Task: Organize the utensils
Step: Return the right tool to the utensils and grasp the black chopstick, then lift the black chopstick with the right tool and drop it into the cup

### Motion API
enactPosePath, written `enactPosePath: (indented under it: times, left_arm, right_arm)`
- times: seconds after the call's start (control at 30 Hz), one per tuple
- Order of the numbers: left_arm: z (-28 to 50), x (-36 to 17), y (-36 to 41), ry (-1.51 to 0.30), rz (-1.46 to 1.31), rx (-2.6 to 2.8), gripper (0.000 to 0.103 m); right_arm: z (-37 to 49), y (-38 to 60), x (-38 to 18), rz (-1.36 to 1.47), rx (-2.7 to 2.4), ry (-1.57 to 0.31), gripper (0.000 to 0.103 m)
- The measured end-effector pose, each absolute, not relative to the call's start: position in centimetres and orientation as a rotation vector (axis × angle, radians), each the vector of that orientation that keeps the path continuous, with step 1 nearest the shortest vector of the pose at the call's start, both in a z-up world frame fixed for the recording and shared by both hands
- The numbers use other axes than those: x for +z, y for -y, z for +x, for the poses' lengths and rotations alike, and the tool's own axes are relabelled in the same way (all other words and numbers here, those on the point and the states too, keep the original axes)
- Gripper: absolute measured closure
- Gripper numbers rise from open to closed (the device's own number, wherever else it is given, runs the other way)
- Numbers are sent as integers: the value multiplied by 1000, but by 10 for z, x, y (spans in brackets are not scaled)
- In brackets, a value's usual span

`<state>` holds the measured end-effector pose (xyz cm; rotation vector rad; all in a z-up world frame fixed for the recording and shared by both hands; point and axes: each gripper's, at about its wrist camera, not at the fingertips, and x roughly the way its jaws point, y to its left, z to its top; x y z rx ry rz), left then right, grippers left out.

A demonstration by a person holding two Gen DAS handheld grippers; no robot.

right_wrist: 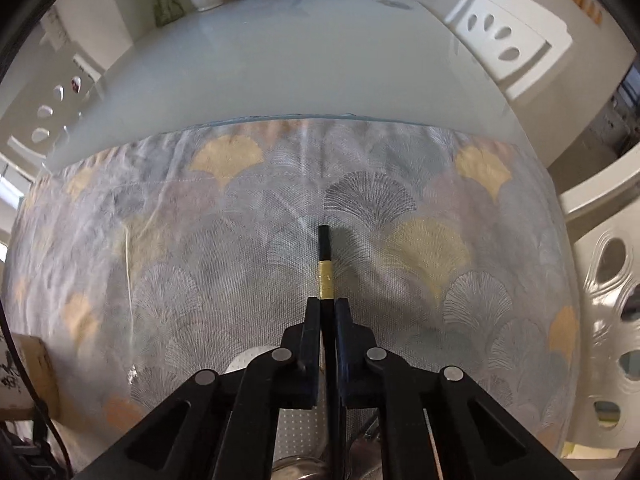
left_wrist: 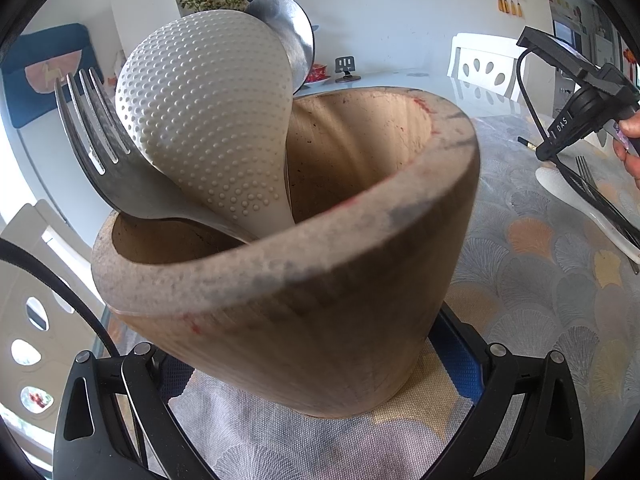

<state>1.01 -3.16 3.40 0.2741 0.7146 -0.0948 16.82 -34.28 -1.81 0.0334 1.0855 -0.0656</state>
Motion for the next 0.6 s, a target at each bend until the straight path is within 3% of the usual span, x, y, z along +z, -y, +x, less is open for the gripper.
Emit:
enactPosePath:
  times: [0.2, 0.6]
  left_arm:
    - [12, 34, 34, -715, 273, -96, 1]
    - [12, 34, 34, -715, 273, -96, 1]
  right_arm:
    - [144, 346, 2, 58, -39, -1012, 97]
    - [39, 346, 103, 152, -48, -732, 97]
